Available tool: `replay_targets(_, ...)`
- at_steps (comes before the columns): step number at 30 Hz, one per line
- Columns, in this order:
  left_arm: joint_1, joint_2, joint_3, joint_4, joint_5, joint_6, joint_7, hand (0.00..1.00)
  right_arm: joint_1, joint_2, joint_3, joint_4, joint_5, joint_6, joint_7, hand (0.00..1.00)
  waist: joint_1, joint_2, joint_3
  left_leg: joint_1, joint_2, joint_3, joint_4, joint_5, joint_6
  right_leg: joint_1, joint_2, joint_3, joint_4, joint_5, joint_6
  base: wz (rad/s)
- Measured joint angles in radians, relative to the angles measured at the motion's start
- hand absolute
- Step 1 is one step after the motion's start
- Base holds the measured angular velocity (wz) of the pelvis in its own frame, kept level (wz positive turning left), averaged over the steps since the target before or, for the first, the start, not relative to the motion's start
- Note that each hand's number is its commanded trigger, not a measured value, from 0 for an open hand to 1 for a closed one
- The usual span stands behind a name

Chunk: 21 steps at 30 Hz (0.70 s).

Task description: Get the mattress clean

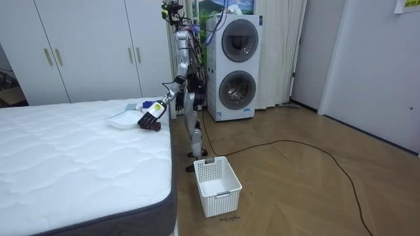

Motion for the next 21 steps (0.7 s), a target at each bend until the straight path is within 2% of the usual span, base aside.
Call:
replay_targets(7, -0.009, 0.0, -0.001, 0.007, 0.0, 0.0, 0.026, 0.0, -0.007, 0.0, 0.0, 0.0, 0.006, -0.001, -0.019, 0.0, -0.005, 0.002, 0.0045, -0.039, 0.0, -0.002, 0.016, -0.001, 0.001, -0.038, -0.002, 0.0, 0.016, -0.004, -0.001, 0.0)
replay_targets(9, -0.027, 0.0, 0.0, 0.012, 0.0, 0.0, 0.032, 0.0, -0.014, 0.0, 0.0, 0.0, 0.005, -0.001, -0.031, 0.0, -0.012, 0.006, 0.0092, -0.066, 0.001, -0.01, 0.029, -0.001, 0.001, -0.059, -0.007, -0.006, 0.024, -0.005, -0.001, 0.09)
replay_targets(16, -0.063, 0.01, 0.007, 0.028, 0.001, 0.0, 0.032, 0.0, -0.006, 0.0, -0.001, 0.0, 0.001, -0.006, -0.043, 0.0, -0.02, 0.007, 0.0111, -0.088, 0.0, -0.011, 0.038, -0.001, 0.001, -0.077, -0.011, -0.024, 0.038, -0.008, -0.003, 0.05)
replay_targets(21, -0.104, 0.02, 0.009, 0.044, -0.005, 0.0, 0.032, 0.0, -0.009, -0.001, 0.0, -0.002, 0.001, -0.012, -0.05, 0.0, -0.023, -0.002, 0.0172, -0.126, -0.002, -0.007, 0.057, -0.001, 0.001, -0.137, -0.022, -0.024, 0.107, -0.036, -0.007, 0.01)
